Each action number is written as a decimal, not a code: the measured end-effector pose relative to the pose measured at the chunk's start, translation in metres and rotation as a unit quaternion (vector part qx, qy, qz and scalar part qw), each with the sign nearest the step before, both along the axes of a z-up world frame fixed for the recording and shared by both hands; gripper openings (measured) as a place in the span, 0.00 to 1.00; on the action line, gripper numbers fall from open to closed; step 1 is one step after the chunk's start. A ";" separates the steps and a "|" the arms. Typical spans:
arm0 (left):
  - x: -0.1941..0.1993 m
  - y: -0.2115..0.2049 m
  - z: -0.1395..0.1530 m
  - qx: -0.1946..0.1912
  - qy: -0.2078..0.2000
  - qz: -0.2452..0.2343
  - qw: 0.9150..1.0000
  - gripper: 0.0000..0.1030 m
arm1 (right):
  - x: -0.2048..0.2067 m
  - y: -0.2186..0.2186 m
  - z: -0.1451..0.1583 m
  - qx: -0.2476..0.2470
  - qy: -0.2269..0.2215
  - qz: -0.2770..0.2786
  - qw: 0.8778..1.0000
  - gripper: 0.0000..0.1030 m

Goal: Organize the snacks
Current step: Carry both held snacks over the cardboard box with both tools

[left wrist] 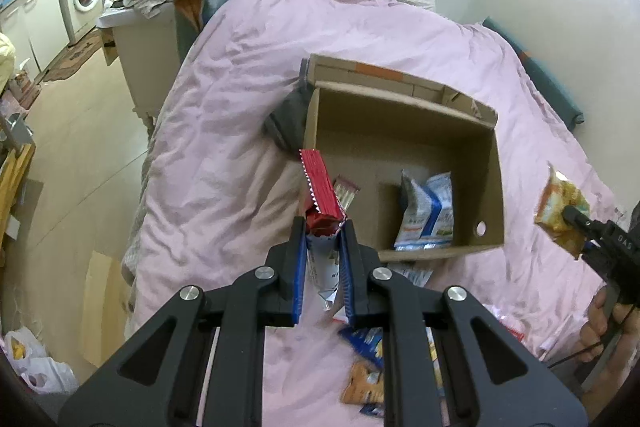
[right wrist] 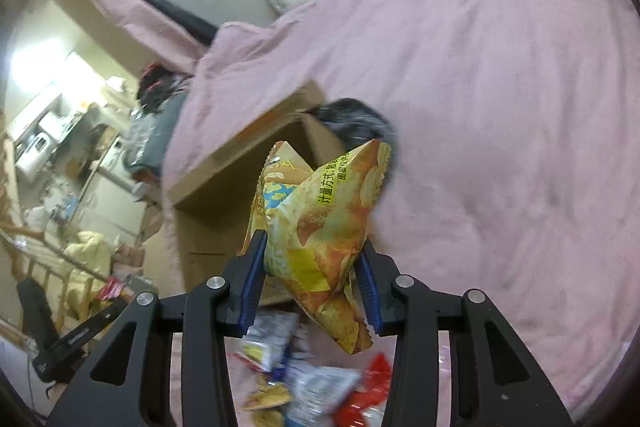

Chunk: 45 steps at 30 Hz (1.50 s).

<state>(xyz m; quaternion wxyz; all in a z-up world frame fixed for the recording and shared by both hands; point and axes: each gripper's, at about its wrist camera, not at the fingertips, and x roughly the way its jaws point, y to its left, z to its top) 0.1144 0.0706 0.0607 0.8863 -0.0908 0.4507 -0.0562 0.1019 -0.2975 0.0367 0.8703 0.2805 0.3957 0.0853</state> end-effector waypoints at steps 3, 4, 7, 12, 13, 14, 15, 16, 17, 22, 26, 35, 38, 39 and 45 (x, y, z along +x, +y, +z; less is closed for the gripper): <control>0.015 -0.009 0.006 0.004 -0.005 -0.008 1.000 0.12 | 0.021 0.021 0.004 0.002 -0.004 0.026 1.000 0.42; 0.019 -0.013 0.007 0.008 -0.008 -0.011 1.000 0.12 | 0.030 0.030 0.003 0.003 -0.004 0.033 0.999 0.42; 0.035 -0.027 0.009 0.020 -0.015 -0.025 0.999 0.12 | 0.052 0.045 0.004 -0.002 -0.010 0.054 0.998 0.42; 0.058 -0.052 -0.005 0.039 -0.021 -0.044 0.998 0.12 | 0.080 0.070 -0.005 -0.005 -0.008 0.088 0.996 0.42; 0.061 -0.055 -0.008 0.041 -0.021 -0.045 0.998 0.12 | 0.082 0.074 -0.007 -0.006 -0.008 0.093 0.996 0.42; 0.064 -0.057 -0.012 0.045 -0.023 -0.044 0.998 0.12 | 0.085 0.076 -0.013 -0.006 -0.007 0.099 0.995 0.42; 0.066 -0.058 -0.017 0.045 -0.027 -0.038 0.998 0.12 | 0.087 0.080 -0.017 -0.004 -0.005 0.104 0.995 0.42; 0.067 -0.058 -0.021 0.044 -0.028 -0.036 0.998 0.12 | 0.089 0.083 -0.023 -0.002 -0.002 0.110 0.994 0.42; 0.070 -0.059 -0.028 0.046 -0.027 -0.036 0.998 0.12 | 0.091 0.086 -0.028 -0.003 -0.001 0.114 0.994 0.42; 0.078 -0.064 -0.044 0.064 -0.020 -0.042 0.997 0.12 | 0.098 0.097 -0.053 -0.028 0.022 0.130 0.991 0.42; 0.078 -0.063 -0.051 0.072 -0.022 -0.032 0.997 0.12 | 0.098 0.101 -0.061 -0.025 0.025 0.134 0.990 0.43; 0.077 -0.065 -0.060 0.072 -0.022 -0.035 0.997 0.12 | 0.101 0.109 -0.065 -0.035 0.029 0.141 0.989 0.43; 0.077 -0.069 -0.064 0.073 -0.016 -0.043 0.996 0.12 | 0.103 0.112 -0.070 -0.036 0.040 0.145 0.988 0.43; 0.076 -0.070 -0.065 0.077 -0.015 -0.045 0.996 0.13 | 0.104 0.113 -0.073 -0.035 0.044 0.147 0.988 0.43; 0.077 -0.070 -0.067 0.070 -0.012 -0.042 0.997 0.13 | 0.106 0.117 -0.083 -0.032 0.067 0.162 0.984 0.44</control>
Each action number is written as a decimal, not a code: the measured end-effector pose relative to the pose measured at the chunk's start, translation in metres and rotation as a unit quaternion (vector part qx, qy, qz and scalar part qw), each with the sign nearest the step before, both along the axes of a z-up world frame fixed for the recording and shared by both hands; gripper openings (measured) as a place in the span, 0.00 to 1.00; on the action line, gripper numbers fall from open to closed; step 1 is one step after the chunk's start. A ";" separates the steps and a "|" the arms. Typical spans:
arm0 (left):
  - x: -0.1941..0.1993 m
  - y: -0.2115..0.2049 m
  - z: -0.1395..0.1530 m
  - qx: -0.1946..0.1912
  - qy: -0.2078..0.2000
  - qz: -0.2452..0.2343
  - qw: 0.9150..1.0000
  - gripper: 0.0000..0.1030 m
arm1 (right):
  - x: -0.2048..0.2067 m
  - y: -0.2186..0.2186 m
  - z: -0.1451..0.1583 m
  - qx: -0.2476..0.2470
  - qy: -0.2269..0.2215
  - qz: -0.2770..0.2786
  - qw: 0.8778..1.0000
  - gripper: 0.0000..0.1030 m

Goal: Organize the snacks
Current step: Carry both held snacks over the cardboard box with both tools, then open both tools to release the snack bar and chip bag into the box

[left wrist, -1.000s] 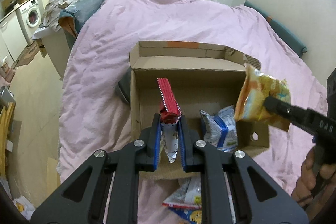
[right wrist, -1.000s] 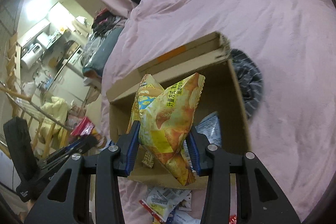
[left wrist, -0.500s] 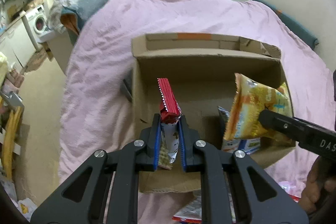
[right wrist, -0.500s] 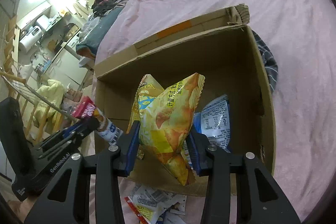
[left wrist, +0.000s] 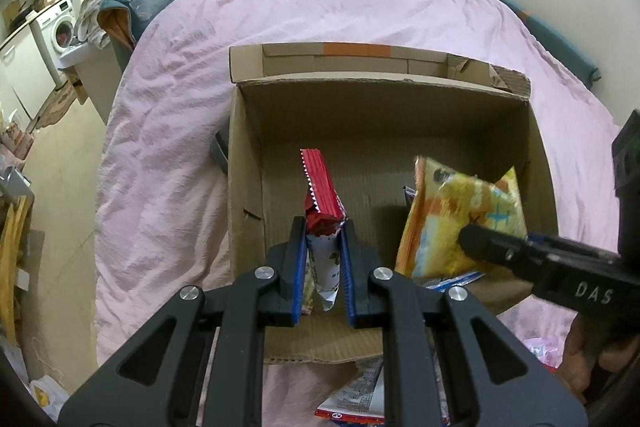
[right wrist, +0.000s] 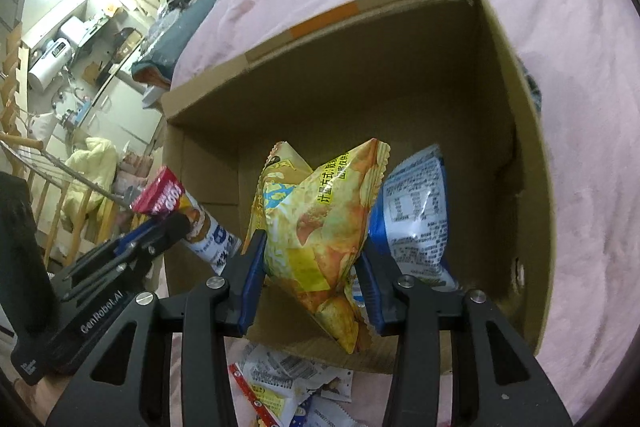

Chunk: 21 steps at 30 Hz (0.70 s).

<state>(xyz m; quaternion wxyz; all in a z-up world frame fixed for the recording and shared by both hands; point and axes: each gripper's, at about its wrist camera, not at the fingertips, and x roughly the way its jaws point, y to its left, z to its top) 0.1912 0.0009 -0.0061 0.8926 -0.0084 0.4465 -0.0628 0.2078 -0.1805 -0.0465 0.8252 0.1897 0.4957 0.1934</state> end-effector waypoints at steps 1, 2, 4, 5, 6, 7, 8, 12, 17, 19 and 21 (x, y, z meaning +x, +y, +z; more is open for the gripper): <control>0.000 0.000 0.000 0.000 0.000 0.000 1.000 0.13 | 0.000 0.000 -0.001 -0.002 0.002 0.003 1.000 0.44; 0.000 0.000 0.000 0.001 0.001 0.000 1.000 0.13 | 0.000 0.001 0.000 -0.003 0.002 0.004 1.000 0.44; 0.001 0.001 -0.001 0.001 0.005 -0.001 1.000 0.13 | 0.000 0.000 0.001 -0.005 0.001 0.005 1.000 0.45; 0.001 0.002 -0.002 -0.002 0.010 -0.002 1.000 0.14 | 0.000 -0.001 0.001 -0.004 0.002 0.005 1.000 0.45; 0.002 0.003 -0.004 -0.005 0.013 0.000 1.000 0.17 | 0.000 -0.001 0.001 -0.002 0.003 0.004 1.000 0.45; 0.002 0.004 -0.004 -0.006 0.015 0.001 1.000 0.21 | 0.001 -0.001 0.001 -0.001 0.005 0.004 1.000 0.45; 0.002 0.004 -0.004 -0.007 0.014 0.002 1.000 0.31 | 0.001 -0.001 0.000 -0.002 0.006 0.005 1.000 0.45; -0.002 0.003 0.000 -0.003 -0.002 0.007 1.000 0.61 | 0.003 0.000 0.000 -0.004 0.005 0.007 1.000 0.45; -0.006 0.005 0.007 -0.001 -0.022 0.014 1.000 0.73 | 0.003 -0.002 0.001 -0.003 0.000 0.003 1.000 0.46; -0.007 0.005 0.009 -0.002 -0.026 0.011 1.000 0.73 | 0.001 -0.006 0.002 0.000 -0.006 -0.005 1.000 0.46; -0.008 0.006 0.010 -0.003 -0.030 0.013 0.999 0.74 | 0.001 -0.009 0.006 0.011 -0.012 -0.005 1.000 0.46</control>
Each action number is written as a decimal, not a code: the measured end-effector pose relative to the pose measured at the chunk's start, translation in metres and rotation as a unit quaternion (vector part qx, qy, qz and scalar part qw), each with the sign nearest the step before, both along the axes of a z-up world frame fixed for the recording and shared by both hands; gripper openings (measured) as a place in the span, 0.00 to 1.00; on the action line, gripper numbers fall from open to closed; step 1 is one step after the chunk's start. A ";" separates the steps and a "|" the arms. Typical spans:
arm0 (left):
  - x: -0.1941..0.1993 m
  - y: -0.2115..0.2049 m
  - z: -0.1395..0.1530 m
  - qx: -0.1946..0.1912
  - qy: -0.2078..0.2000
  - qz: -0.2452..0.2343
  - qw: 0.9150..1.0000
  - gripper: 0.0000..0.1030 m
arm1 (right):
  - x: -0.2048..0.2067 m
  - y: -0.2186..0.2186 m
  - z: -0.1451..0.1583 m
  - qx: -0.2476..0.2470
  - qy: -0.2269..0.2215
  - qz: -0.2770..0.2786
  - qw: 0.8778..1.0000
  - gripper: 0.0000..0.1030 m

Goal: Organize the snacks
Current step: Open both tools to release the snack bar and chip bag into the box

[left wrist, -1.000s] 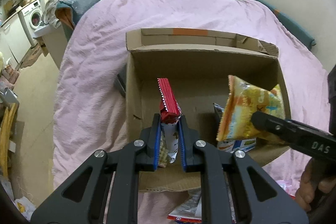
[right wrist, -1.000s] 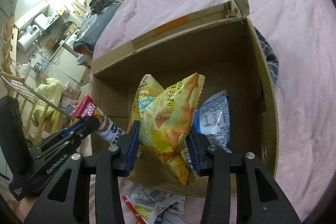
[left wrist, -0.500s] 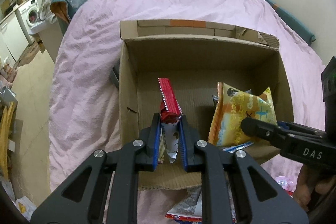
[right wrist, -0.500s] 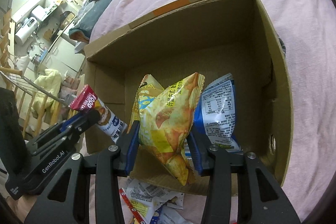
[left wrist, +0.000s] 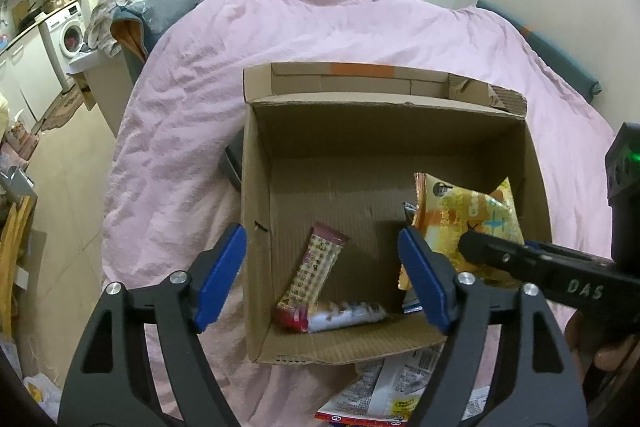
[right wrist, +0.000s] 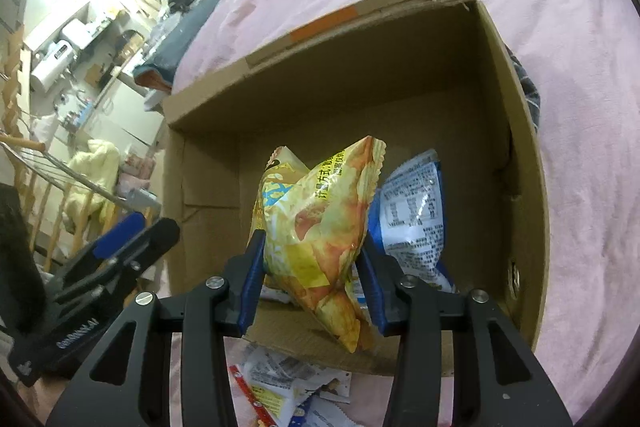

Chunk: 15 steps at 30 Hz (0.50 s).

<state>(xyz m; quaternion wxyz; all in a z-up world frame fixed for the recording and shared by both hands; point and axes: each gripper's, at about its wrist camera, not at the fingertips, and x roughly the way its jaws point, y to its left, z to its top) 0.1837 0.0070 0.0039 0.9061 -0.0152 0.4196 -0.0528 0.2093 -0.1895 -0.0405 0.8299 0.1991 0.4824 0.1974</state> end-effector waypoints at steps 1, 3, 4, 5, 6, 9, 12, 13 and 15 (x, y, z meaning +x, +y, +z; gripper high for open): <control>0.000 0.001 0.001 -0.002 -0.001 0.001 1.000 0.74 | 0.000 -0.001 0.002 0.002 -0.005 -0.001 1.000 0.46; 0.000 0.003 0.003 -0.007 -0.006 0.005 1.000 0.74 | -0.001 -0.001 0.006 0.007 -0.015 -0.001 1.000 0.56; 0.000 0.003 0.003 -0.008 -0.009 0.007 1.000 0.74 | -0.001 -0.002 0.008 0.011 -0.020 -0.001 1.000 0.60; 0.000 0.003 0.004 -0.008 -0.012 0.007 1.000 0.74 | -0.002 -0.003 0.010 0.014 -0.025 -0.002 1.000 0.71; -0.001 0.004 0.005 -0.009 -0.016 0.007 1.000 0.74 | -0.003 -0.004 0.012 0.013 -0.032 -0.008 0.999 0.78; -0.002 0.004 0.006 -0.004 -0.021 0.010 1.000 0.76 | -0.004 -0.008 0.014 0.008 -0.036 -0.021 0.999 0.78; -0.002 0.005 0.006 0.001 -0.025 0.019 1.000 0.81 | -0.001 -0.014 0.011 0.017 -0.028 -0.031 0.999 0.78; -0.002 0.005 0.005 0.001 -0.024 0.021 1.000 0.81 | -0.001 -0.015 0.011 0.017 -0.027 -0.034 0.999 0.78; -0.001 0.007 0.005 -0.003 -0.020 0.022 1.000 0.81 | 0.000 -0.017 0.011 0.018 -0.026 -0.039 0.999 0.78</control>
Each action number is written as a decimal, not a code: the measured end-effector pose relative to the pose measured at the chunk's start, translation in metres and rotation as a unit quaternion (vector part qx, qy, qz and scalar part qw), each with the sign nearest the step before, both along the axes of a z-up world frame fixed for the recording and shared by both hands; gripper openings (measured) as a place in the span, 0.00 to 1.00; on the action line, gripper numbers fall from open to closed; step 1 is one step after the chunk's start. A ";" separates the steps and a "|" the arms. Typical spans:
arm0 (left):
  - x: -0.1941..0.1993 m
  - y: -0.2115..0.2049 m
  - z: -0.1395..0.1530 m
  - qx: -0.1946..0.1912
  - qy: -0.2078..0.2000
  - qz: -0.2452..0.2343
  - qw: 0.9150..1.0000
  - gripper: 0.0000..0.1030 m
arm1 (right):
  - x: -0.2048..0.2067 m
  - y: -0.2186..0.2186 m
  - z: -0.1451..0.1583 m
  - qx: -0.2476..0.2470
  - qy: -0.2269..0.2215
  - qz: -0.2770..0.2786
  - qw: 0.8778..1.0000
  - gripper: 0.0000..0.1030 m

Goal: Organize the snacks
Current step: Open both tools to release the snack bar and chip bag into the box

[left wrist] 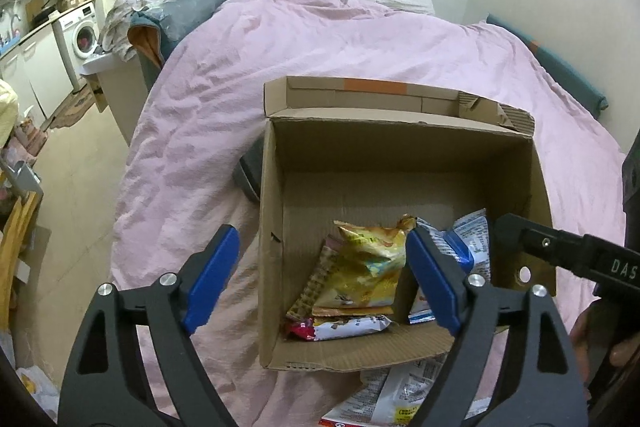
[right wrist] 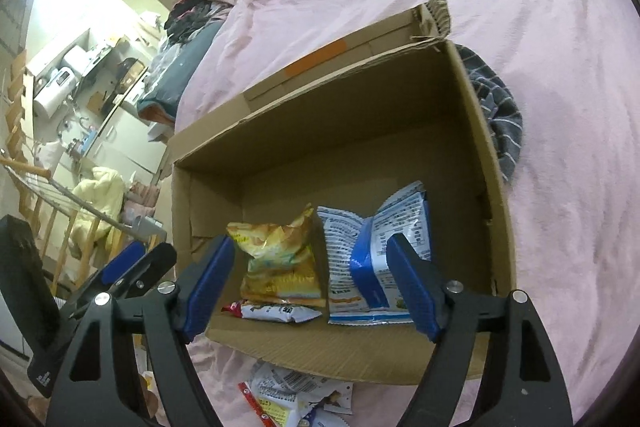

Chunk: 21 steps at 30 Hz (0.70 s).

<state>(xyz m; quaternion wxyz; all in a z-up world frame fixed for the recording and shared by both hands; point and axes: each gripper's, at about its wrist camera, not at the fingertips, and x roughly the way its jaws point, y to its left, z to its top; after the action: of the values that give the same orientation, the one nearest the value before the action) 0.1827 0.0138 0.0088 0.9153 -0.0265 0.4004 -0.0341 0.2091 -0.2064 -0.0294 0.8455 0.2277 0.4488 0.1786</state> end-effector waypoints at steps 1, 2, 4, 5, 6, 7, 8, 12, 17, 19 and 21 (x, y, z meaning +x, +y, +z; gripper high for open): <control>0.000 0.001 0.000 -0.001 0.001 0.000 1.000 0.81 | 0.000 -0.001 0.001 0.001 0.001 -0.002 1.000 0.78; 0.000 0.001 0.000 -0.001 0.001 0.001 1.000 0.81 | 0.000 -0.001 0.002 0.002 0.001 -0.004 1.000 0.78; -0.001 0.001 0.000 -0.002 0.000 0.000 1.000 0.81 | -0.002 -0.002 0.005 0.009 -0.002 -0.005 1.000 0.78; -0.001 0.001 0.000 -0.004 0.000 -0.002 1.000 0.81 | -0.003 -0.002 0.008 0.008 -0.005 -0.004 1.000 0.78; -0.001 0.002 0.001 -0.009 -0.003 -0.005 1.000 0.81 | -0.005 -0.001 0.011 0.004 -0.012 -0.005 1.000 0.78; -0.003 0.003 0.003 -0.012 -0.007 -0.003 1.000 0.81 | -0.007 -0.001 0.014 0.000 -0.017 -0.005 1.000 0.78; -0.004 0.004 0.005 -0.015 -0.009 -0.002 1.000 0.81 | -0.008 0.000 0.017 -0.006 -0.024 -0.005 1.000 0.78; -0.008 0.009 0.010 -0.024 -0.016 0.006 1.000 0.81 | -0.017 -0.003 0.031 -0.018 -0.044 -0.017 0.999 0.85; -0.020 0.020 0.026 -0.057 -0.044 0.005 0.997 0.81 | -0.033 -0.014 0.044 -0.014 -0.053 -0.030 0.998 1.00; -0.027 0.023 0.036 -0.055 -0.065 0.010 0.996 0.88 | -0.042 -0.018 0.052 -0.007 -0.066 -0.037 0.997 1.00; -0.035 0.023 0.045 -0.047 -0.082 0.011 0.996 0.95 | -0.052 -0.021 0.060 -0.008 -0.077 -0.041 0.996 1.00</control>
<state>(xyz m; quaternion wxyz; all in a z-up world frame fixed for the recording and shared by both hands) 0.1482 0.0364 0.0537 0.9431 -0.0708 0.3220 -0.0443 0.1573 -0.2271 0.0303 0.8860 0.2249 0.3737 0.1575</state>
